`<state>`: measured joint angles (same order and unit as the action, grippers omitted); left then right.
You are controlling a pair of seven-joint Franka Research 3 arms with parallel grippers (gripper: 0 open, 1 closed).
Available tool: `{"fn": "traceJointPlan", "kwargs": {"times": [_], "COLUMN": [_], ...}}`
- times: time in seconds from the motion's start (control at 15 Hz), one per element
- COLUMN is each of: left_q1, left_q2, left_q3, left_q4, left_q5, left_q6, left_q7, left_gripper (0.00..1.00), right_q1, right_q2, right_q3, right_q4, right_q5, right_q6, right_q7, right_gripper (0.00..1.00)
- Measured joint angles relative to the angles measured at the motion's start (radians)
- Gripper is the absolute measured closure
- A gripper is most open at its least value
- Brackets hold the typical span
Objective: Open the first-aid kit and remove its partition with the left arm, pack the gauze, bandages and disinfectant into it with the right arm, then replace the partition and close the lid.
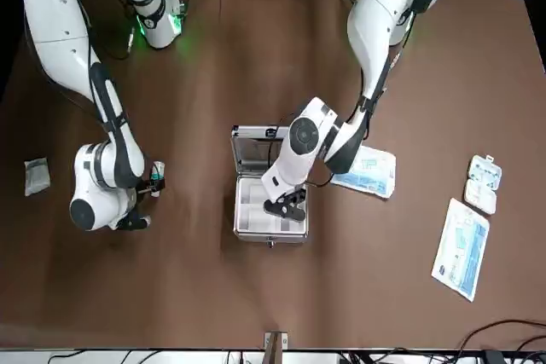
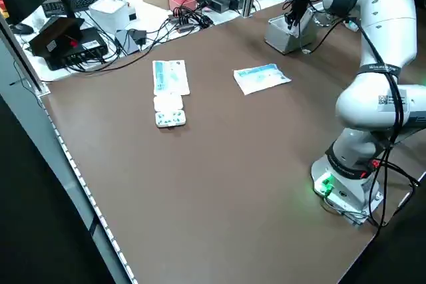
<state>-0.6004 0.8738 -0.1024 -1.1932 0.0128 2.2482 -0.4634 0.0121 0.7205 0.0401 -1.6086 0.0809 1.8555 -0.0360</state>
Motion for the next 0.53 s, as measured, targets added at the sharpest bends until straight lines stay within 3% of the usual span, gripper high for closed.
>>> {"fn": "traceJointPlan", "kwargs": {"times": [0.13, 0.27, 0.53], "left_q1": [0.0, 0.0, -0.001], "left_q2": [0.0, 0.0, 0.0], "left_q3": [0.001, -0.002, 0.0], "left_q4": [0.0, 0.001, 0.002], "left_q5": [0.0, 0.0, 0.001], "left_q6": [0.0, 0.002, -0.001], "left_q7": [0.001, 0.0, -0.022], "left_gripper": [0.73, 0.9, 0.96], "right_q1": [0.002, 0.007, 0.022], "right_q2": [0.0, 0.0, 0.001], "right_q3": [0.0, 0.0, 0.0], "right_q4": [-0.003, -0.016, -0.036], "right_q5": [0.0, 0.001, 0.002], "right_q6": [-0.005, -0.012, -0.031], "right_q7": [0.006, 0.012, 0.035], "right_gripper": [0.04, 0.07, 0.18]}}
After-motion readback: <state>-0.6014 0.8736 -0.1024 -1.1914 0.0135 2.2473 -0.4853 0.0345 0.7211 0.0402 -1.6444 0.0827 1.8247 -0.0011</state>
